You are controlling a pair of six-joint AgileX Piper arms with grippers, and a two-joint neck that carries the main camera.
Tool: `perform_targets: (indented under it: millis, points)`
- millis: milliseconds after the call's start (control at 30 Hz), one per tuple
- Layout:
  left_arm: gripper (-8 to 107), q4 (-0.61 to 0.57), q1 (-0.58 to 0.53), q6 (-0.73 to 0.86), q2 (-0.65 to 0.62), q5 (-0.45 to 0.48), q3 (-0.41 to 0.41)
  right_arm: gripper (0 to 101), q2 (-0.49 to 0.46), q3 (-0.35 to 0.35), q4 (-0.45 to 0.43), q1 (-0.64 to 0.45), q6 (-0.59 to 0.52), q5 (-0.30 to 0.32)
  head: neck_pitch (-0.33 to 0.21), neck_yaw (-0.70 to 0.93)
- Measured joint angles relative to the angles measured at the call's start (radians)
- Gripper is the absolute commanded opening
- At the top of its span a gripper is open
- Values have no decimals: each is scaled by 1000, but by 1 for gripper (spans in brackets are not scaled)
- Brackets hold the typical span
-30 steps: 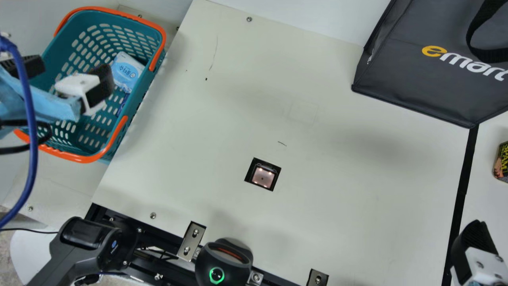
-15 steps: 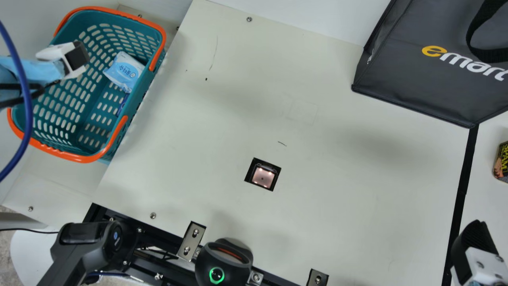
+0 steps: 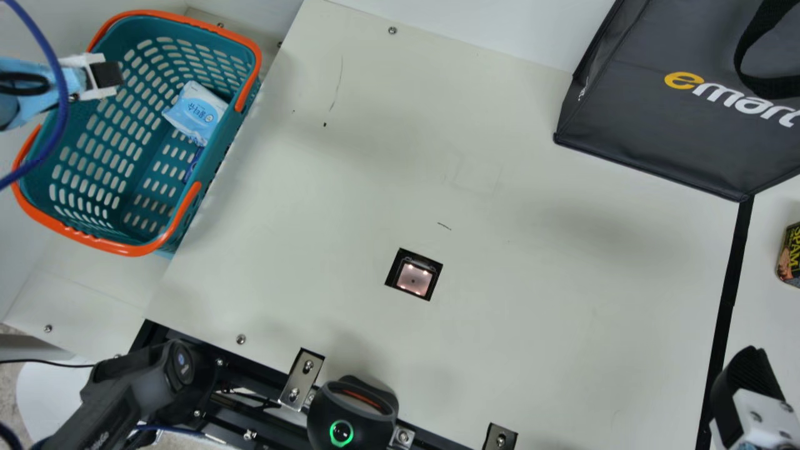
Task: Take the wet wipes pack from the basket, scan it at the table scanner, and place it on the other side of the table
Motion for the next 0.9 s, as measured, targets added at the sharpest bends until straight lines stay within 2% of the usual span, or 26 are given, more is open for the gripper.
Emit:
perform_targets:
  millis: [200,433,667,900]
  points:
    - [90,-34,57,176,130,8,-56,95,0,0,0,0,0,0,0,-2]
    - [90,-53,60,347,258,8,-95,95,0,0,0,0,0,0,0,-2]
    - [90,-49,40,458,369,-20,-91,95,0,0,0,0,0,1,0,-2]
    - [90,-42,17,505,454,-77,-59,95,0,0,0,0,0,1,-2,-2]
